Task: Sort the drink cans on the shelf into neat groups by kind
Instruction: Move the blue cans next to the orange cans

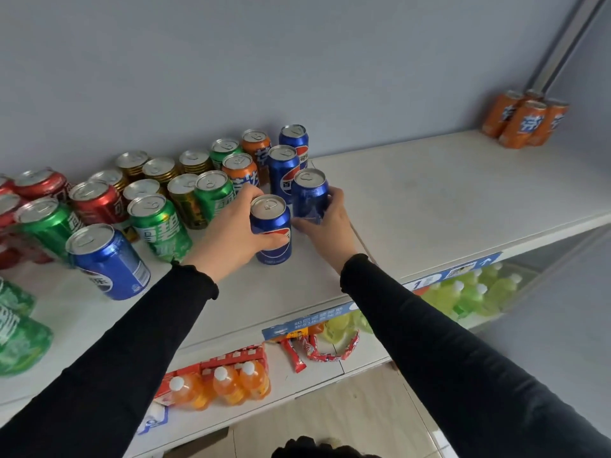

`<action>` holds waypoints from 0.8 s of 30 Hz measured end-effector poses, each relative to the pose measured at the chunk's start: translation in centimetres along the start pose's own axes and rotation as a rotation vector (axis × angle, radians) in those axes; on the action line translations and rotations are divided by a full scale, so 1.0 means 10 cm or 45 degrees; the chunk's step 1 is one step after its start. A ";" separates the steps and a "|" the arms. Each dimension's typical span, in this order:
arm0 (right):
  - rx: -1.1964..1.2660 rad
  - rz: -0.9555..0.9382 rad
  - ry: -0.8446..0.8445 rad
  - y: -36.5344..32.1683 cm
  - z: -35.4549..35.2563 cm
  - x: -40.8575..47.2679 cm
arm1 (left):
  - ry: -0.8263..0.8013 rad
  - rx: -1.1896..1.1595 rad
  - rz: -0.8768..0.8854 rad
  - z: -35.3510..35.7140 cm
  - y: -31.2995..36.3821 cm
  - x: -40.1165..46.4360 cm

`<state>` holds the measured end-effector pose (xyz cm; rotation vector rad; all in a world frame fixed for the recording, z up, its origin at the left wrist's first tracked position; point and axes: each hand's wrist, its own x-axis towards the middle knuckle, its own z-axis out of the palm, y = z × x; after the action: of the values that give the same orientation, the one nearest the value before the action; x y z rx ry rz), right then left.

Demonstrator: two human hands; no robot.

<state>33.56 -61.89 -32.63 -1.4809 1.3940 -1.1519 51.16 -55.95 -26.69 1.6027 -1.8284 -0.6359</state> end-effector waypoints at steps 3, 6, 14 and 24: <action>-0.058 -0.030 0.143 0.05 0.16 0.01 | 0.023 -0.053 0.065 0.03 -0.08 -0.02; -0.112 -0.044 0.266 0.06 0.25 0.02 | -0.028 -0.104 0.091 0.06 -0.14 -0.02; 0.175 -0.014 0.152 0.11 -0.42 0.00 | -0.018 -0.157 0.179 0.32 0.12 0.15; 0.075 -0.027 0.262 0.56 -2.64 0.08 | -0.145 -0.190 0.333 1.55 1.33 0.91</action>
<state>6.66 -62.13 -30.43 -1.3697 1.4705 -1.3785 30.13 -63.63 -26.77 1.2273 -1.9803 -0.7358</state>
